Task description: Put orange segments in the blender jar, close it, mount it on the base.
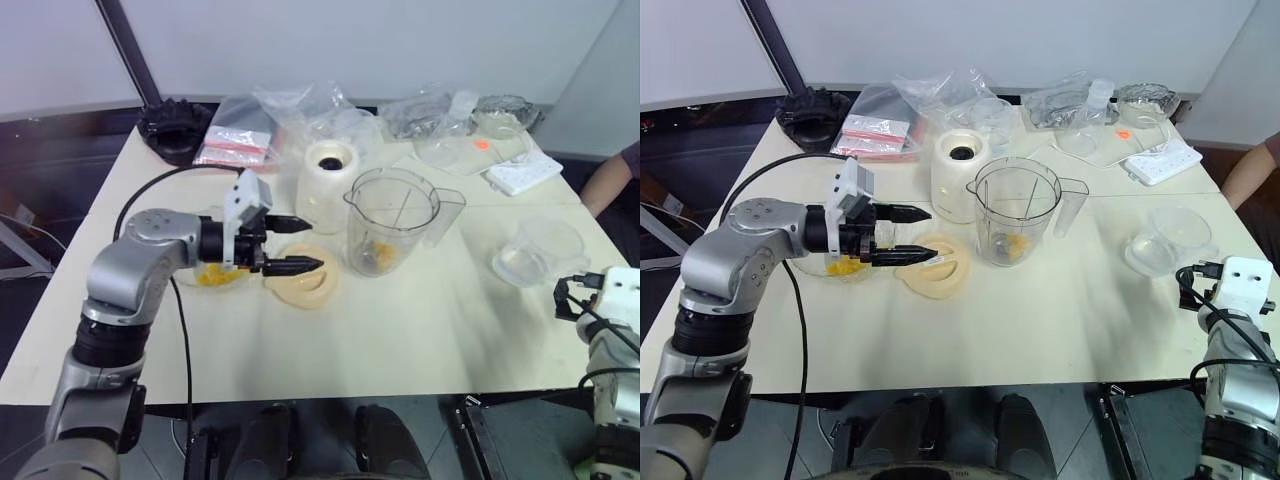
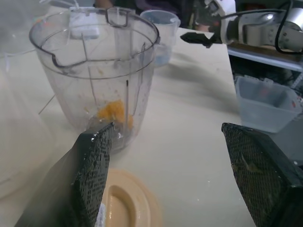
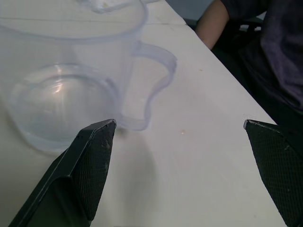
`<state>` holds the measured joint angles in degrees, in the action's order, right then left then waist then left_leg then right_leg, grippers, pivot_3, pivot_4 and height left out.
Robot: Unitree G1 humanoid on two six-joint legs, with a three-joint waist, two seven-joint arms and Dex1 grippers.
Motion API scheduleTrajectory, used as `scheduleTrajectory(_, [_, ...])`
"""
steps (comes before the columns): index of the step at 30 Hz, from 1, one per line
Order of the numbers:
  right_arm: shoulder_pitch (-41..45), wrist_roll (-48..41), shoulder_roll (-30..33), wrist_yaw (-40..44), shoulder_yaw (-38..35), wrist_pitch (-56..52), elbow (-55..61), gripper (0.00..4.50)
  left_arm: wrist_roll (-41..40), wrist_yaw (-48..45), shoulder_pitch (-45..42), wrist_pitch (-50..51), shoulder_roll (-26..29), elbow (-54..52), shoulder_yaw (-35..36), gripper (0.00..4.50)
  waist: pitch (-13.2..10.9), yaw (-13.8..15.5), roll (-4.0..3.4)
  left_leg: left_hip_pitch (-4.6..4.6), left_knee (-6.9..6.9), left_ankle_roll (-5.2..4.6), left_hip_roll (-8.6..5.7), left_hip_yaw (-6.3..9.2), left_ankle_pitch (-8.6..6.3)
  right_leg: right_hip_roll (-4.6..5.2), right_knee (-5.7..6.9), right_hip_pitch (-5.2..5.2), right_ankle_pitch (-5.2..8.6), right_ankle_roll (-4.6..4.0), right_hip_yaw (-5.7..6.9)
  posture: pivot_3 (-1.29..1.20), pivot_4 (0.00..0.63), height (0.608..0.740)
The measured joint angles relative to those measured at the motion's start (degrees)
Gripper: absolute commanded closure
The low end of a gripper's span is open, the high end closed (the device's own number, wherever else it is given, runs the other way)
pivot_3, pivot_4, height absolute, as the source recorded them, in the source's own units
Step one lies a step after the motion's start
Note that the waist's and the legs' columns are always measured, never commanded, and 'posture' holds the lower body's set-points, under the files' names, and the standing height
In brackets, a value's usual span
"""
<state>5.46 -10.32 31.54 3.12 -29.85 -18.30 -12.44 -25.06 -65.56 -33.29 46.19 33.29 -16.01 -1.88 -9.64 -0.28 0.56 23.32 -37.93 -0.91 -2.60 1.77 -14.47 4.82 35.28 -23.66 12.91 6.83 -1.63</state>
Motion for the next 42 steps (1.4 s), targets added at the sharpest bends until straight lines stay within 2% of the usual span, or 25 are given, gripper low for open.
scheduleTrajectory(13, [11.8,1.1,2.4,0.1,0.6,10.5,-20.7,0.00,-2.8,4.7,0.0,-0.4,-0.1,-0.6,-1.9,0.73,0.0,-0.7,-0.06,-0.04,0.01,-0.01,0.00,0.00,0.00,-0.04,-0.04,0.06,-0.04,0.08,0.00,0.00,0.150,0.740])
scheduleTrajectory(24, [23.1,0.9,4.7,3.0,1.8,21.3,-46.0,0.00,-6.0,5.6,1.1,1.7,3.0,-2.4,-1.9,0.73,-0.1,-1.1,-0.10,-0.09,0.03,-0.01,0.01,-0.01,0.00,-0.07,-0.10,0.12,-0.01,0.01,-0.01,0.00,0.150,0.740])
scheduleTrajectory(27, [25.2,0.5,5.8,4.0,1.8,23.8,-50.1,0.83,-6.8,6.0,1.3,2.1,3.9,-2.8,-1.8,0.67,-0.1,-1.1,-0.10,-0.09,0.04,-0.01,0.01,0.00,0.00,-0.07,-0.11,0.12,-0.01,0.01,-0.02,0.00,0.150,0.740])
scheduleTrajectory(34, [27.3,0.0,5.9,6.2,2.5,27.7,-54.7,4.46,-8.3,7.1,2.1,2.4,5.5,-3.5,-1.7,0.67,-0.1,-0.7,-0.11,-0.10,0.04,0.00,-0.01,0.01,0.00,-0.07,-0.16,0.19,0.01,-0.01,-0.02,0.00,0.150,0.740])
scheduleTrajectory(42, [28.0,-0.4,5.9,7.6,2.7,29.2,-55.4,4.49,-9.4,7.0,1.6,2.9,6.7,-3.8,-1.7,0.67,-0.1,-1.0,-0.13,-0.12,0.04,0.00,-0.01,0.00,0.00,-0.07,-0.19,0.21,0.01,-0.02,-0.04,0.00,0.150,0.740])
